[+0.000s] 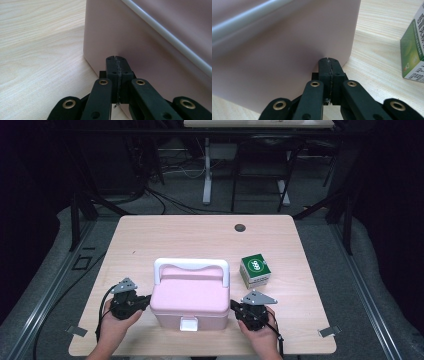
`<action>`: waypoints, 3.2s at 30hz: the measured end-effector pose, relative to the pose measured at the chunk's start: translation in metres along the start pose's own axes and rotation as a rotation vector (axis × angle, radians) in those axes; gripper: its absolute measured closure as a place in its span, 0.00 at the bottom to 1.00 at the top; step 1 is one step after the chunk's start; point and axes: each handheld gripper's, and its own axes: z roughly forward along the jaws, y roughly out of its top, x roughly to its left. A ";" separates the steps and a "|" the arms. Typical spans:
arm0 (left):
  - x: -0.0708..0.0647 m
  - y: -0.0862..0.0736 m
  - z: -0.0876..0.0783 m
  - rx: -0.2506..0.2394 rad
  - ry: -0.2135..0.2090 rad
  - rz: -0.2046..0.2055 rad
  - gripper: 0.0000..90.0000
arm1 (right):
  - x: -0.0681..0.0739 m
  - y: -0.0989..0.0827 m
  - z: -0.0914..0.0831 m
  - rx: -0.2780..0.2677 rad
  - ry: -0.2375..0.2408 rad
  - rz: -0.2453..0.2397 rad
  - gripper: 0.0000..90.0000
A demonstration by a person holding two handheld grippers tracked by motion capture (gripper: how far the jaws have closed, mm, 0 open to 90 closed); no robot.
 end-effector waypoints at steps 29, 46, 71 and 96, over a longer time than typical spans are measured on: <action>-0.015 0.000 0.004 0.023 -0.042 0.018 0.99 | -0.005 -0.006 -0.020 0.017 -0.006 0.023 1.00; -0.003 0.013 -0.018 -0.024 -0.023 0.008 0.73 | -0.019 0.012 -0.032 0.041 0.030 0.042 0.81; -0.006 0.074 -0.056 -0.012 -0.069 0.042 0.59 | -0.025 0.085 -0.069 0.121 0.124 -0.027 0.61; -0.025 0.110 -0.031 0.137 -0.122 0.125 0.55 | -0.030 0.126 -0.059 0.193 0.232 -0.092 0.57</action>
